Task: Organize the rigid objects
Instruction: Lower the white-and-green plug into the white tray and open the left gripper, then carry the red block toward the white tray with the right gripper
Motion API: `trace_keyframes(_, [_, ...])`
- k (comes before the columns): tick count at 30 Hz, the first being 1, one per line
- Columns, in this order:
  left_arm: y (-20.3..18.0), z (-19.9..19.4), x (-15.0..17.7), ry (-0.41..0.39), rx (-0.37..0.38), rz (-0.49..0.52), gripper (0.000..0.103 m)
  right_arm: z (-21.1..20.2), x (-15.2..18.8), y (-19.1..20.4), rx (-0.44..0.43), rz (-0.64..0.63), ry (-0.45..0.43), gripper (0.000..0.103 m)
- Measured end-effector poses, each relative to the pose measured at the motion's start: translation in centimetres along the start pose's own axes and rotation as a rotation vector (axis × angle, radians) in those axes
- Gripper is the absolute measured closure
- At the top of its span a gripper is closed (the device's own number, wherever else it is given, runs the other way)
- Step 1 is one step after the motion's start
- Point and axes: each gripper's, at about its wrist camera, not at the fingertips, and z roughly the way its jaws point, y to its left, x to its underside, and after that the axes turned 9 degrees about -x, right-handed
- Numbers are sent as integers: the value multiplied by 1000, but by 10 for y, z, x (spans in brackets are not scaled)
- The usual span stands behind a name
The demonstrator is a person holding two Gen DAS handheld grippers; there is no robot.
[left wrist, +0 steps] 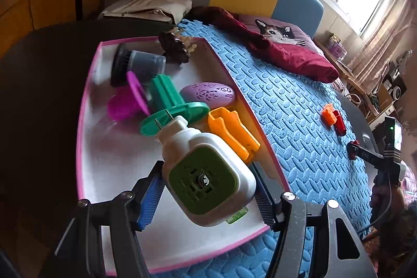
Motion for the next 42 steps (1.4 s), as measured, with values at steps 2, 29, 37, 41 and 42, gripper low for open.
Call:
trace_keyframes(2, [-4,9,-6,7,4,-8,38,0,0,0,0,-2,-1,89])
trace_keyframes(29, [11,-26,4,-75,-164,-74,18,-1,1,5,8,-33,-7,89])
trace_keyframes(37, [6,-39,8,-110,-211,-52,18,-1,0,2,-5,-19,-7,89])
trace_keyframes(41, [7,-41,9,-111,-212,-55,18,1,-1,0,-12,-6,-7,89])
trace_keyframes(42, [7,-41,9,-108,-212,-54,18,1,-1,0,-12,-5,-7,89])
